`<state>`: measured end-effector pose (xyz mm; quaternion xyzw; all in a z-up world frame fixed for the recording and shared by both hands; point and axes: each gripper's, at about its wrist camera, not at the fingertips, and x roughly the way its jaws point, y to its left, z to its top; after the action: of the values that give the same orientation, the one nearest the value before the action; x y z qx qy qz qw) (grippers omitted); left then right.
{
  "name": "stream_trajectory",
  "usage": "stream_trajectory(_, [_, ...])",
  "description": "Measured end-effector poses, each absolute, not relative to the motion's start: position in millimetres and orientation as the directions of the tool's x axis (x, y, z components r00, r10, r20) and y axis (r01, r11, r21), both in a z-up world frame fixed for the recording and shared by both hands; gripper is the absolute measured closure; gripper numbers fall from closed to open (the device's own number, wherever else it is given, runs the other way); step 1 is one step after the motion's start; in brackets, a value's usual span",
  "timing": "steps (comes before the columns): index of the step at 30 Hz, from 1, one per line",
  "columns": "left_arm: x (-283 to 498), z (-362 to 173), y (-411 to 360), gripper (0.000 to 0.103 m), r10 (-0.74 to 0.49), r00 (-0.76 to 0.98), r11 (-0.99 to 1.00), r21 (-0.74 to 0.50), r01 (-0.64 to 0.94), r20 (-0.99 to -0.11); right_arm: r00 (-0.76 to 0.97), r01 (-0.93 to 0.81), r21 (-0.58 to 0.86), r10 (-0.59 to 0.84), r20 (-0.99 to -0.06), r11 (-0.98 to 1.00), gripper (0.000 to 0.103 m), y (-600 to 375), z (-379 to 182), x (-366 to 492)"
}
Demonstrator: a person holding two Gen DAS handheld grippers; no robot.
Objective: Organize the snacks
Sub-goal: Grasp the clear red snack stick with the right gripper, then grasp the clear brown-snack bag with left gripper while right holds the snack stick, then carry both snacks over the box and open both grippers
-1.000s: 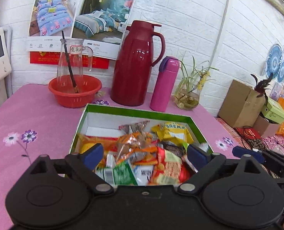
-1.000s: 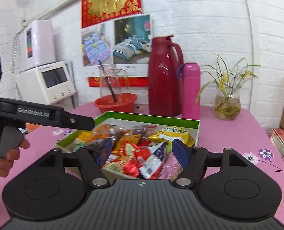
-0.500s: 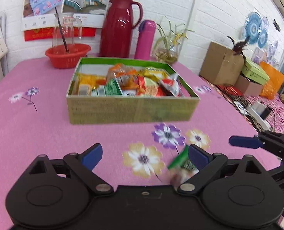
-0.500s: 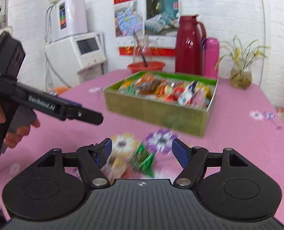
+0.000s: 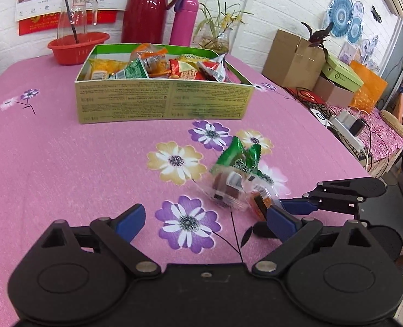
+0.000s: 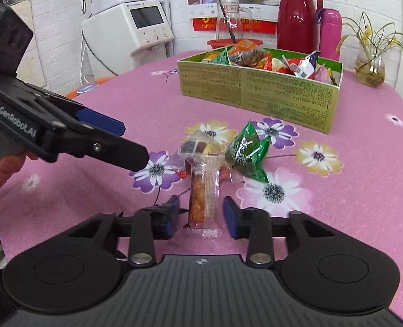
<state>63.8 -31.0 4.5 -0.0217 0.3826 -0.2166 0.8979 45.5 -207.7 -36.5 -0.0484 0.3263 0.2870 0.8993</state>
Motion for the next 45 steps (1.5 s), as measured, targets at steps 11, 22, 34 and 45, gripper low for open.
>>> stream_trajectory(11, [93.4,-3.7,-59.4,0.0,-0.425,0.622,0.897,-0.215,0.387,-0.658,0.644,-0.497,0.122,0.46,-0.611,0.859,0.066,-232.7,-38.7,30.1])
stream_trajectory(22, [107.5,-22.3,-65.7,0.061,-0.435,0.569,0.88,-0.197,0.432,-0.697,0.655,-0.485,0.129,0.458,-0.601,0.865,0.064,-239.6,-39.8,30.4])
stream_trajectory(34, [107.6,-23.2,-66.6,0.057,-0.447,0.575,0.877,-0.207,0.435,-0.685,0.657,-0.491,0.112,0.452,-0.603,0.864,0.059,-234.7,-38.8,32.9])
stream_trajectory(45, [101.2,-21.3,-64.0,0.061,-0.445,0.576,0.878,-0.206,0.432,-0.686,0.654,-0.498,0.115,0.459,-0.602,0.86,0.067,-233.7,-32.0,35.8])
